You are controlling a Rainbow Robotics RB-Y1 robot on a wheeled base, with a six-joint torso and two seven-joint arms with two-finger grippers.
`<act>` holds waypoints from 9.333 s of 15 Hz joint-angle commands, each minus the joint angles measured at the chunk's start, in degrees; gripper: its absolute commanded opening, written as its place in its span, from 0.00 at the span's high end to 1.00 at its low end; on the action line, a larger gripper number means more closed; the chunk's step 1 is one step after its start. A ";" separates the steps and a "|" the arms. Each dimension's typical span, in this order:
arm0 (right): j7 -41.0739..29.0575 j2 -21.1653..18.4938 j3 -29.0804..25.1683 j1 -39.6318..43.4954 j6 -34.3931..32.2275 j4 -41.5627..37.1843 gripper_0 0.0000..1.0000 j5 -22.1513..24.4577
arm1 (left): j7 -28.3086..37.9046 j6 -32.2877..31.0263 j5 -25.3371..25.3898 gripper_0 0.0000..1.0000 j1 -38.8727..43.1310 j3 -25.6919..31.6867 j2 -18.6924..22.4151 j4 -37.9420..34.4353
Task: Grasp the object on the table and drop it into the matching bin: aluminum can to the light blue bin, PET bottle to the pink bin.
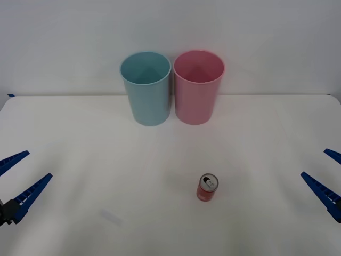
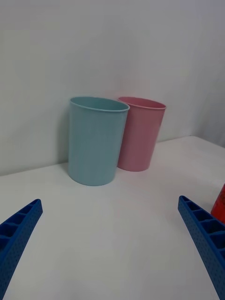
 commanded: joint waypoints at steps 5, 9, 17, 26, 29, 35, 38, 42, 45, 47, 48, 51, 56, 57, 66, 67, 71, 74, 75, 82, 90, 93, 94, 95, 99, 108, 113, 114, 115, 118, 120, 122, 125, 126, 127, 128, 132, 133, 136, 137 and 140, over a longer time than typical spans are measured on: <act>0.00 0.76 1.35 0.39 0.92 0.26 0.00 1.87 | 0.00 0.00 0.00 0.00 0.00 0.00 0.00 0.00; 0.79 0.24 2.75 0.74 0.57 0.26 0.00 2.31 | 0.00 0.00 0.00 0.00 0.00 0.00 0.00 0.00; 3.34 -3.54 9.70 2.32 1.80 0.34 0.00 3.45 | 0.00 0.00 0.00 0.00 0.00 0.00 0.00 0.00; 10.81 -3.63 16.82 -1.02 3.20 4.30 0.00 6.53 | 0.00 0.00 0.00 0.00 0.00 0.00 0.00 0.00; 12.92 -3.63 18.93 -3.74 2.68 8.61 0.00 6.61 | 0.00 0.00 0.00 0.00 0.00 0.00 0.00 0.00; 15.12 -3.54 26.31 -9.98 4.35 15.37 0.00 5.65 | 0.00 0.00 0.00 0.00 0.00 0.00 0.00 0.00; 16.35 -3.45 28.77 -10.60 6.81 15.81 0.00 5.30 | 0.00 0.00 0.00 0.00 0.00 0.00 0.00 0.00; 17.75 -3.45 31.58 -11.39 9.01 15.81 0.00 5.21 | 0.00 0.00 0.00 0.00 0.00 0.00 0.00 0.00; 18.63 -2.93 33.87 -12.09 11.38 15.81 0.00 5.21 | 0.00 0.00 0.00 0.00 0.00 0.00 0.00 0.00; 19.07 -2.49 35.63 -12.71 13.14 15.81 0.00 5.21 | 0.00 0.00 0.00 0.00 0.00 0.00 0.00 0.00; 19.42 -2.22 36.42 -13.06 14.02 15.90 0.00 5.21 | 0.00 0.00 0.00 0.00 0.00 0.00 0.00 0.00; 20.39 -1.34 38.17 -13.58 15.77 15.90 0.00 5.21 | 0.00 0.00 0.00 0.00 0.00 0.00 0.00 0.00; 21.36 -0.20 41.69 -14.64 19.55 15.81 0.00 5.21 | 0.00 0.00 0.00 0.00 0.00 0.00 0.00 0.00; 21.53 0.06 42.39 -14.90 20.43 15.81 0.00 5.21 | 0.00 0.00 0.00 0.00 0.00 0.00 0.00 0.00; 22.50 2.96 43.36 -15.78 22.72 15.81 0.33 7.76 | 0.00 0.00 0.00 0.00 0.00 0.00 0.00 0.00; 22.59 2.96 43.36 -15.78 22.72 15.90 0.80 7.67 | 0.00 0.00 0.00 0.00 0.00 0.00 0.00 0.00; 22.68 2.96 43.36 -15.96 22.80 15.81 1.00 7.67 | 0.00 0.00 0.00 0.00 0.00 0.00 0.00 0.00; 22.50 2.96 43.36 -15.96 23.07 15.81 1.00 7.49 | 0.00 0.00 0.00 0.00 0.00 0.00 0.00 0.00; 22.41 2.96 43.36 -16.05 23.07 15.81 1.00 7.23 | 0.00 0.00 0.00 0.00 0.00 0.00 0.00 0.00; 20.66 2.52 42.57 -15.78 23.07 12.65 1.00 5.03 | 0.00 0.00 0.00 0.00 0.00 0.00 0.00 0.00; 6.68 -2.75 42.30 -10.24 30.54 -4.66 1.00 4.86 | 0.00 0.00 0.00 0.00 0.00 0.00 0.00 0.00; 1.06 -3.72 42.30 -9.72 32.21 -9.67 1.00 4.94 | 0.00 0.00 0.00 0.00 0.00 0.00 0.00 0.00; -0.70 -4.07 42.30 -9.72 32.74 -11.17 1.00 4.86 | 0.00 0.00 0.00 0.00 0.00 0.00 0.00 0.00; -1.93 -4.33 42.22 -9.72 33.18 -12.22 1.00 4.94 | 0.00 0.00 0.00 0.00 0.00 0.00 0.00 0.00; -9.05 -6.71 42.22 -11.30 34.49 -16.88 1.00 4.94 | 0.00 0.00 0.00 0.00 0.00 0.00 0.00 0.00; -16.26 -11.63 46.08 -25.36 41.00 -19.52 1.00 5.30 | 0.00 0.00 0.00 0.00 0.00 0.00 0.00 0.00; -17.67 -12.24 50.74 -37.40 44.95 -15.12 1.00 10.92 | 0.00 0.00 0.00 0.00 0.00 0.00 0.00 0.00; -18.10 -11.54 51.18 -39.60 44.95 -13.63 1.00 12.24 | 0.00 0.00 0.00 0.00 0.00 0.00 0.00 0.00; -18.46 -10.75 51.62 -41.88 44.95 -11.70 1.00 12.77 | 0.00 0.00 0.00 0.00 0.00 0.00 0.00 0.00; -19.60 -7.23 52.32 -49.71 44.86 -4.05 1.00 16.81 | 0.00 0.00 0.00 0.00 0.00 0.00 0.00 0.00; -20.65 -4.25 52.50 -55.42 44.95 2.45 1.00 19.62 | 0.00 0.00 0.00 0.00 0.00 0.00 0.00 0.00; -21.18 -1.17 52.50 -60.69 44.95 9.49 1.00 20.94 | 0.00 0.00 0.00 0.00 0.00 0.00 0.00 0.00; -20.74 2.17 52.59 -66.49 45.74 18.63 1.00 21.82 | 0.00 0.00 0.00 0.00 0.00 0.00 0.00 0.00; -20.48 3.31 52.59 -67.90 46.53 21.00 1.00 22.08 | 0.00 0.00 0.00 0.00 0.00 0.00 0.00 0.00; -20.21 4.28 52.59 -69.39 47.50 23.28 1.00 22.43 | 0.00 0.00 0.00 0.00 0.00 0.00 0.00 0.00; -19.86 5.60 52.85 -71.06 49.17 26.36 1.00 22.87 | 0.00 0.00 0.00 0.00 0.00 0.00 0.00 0.00; -18.46 8.41 55.75 -75.55 56.64 33.92 1.00 22.43 | 0.00 0.00 0.00 0.00 0.00 0.00 0.00 0.00; -18.19 9.29 55.75 -76.25 57.35 35.50 1.00 22.43 | 0.00 0.00 0.00 0.00 0.00 0.00 0.00 0.00; -18.02 11.22 55.93 -78.27 60.68 39.28 1.00 22.35 | 0.00 0.00 0.00 0.00 0.00 0.00 0.00 0.00; -17.93 11.31 56.10 -78.54 60.86 39.81 1.00 22.17 | 0.00 0.00 0.00 0.00 0.00 0.00 0.00 0.00; -18.02 11.31 56.89 -78.54 61.04 39.90 1.00 21.56 | 0.00 0.00 0.00 0.00 0.00 0.00 0.00 0.00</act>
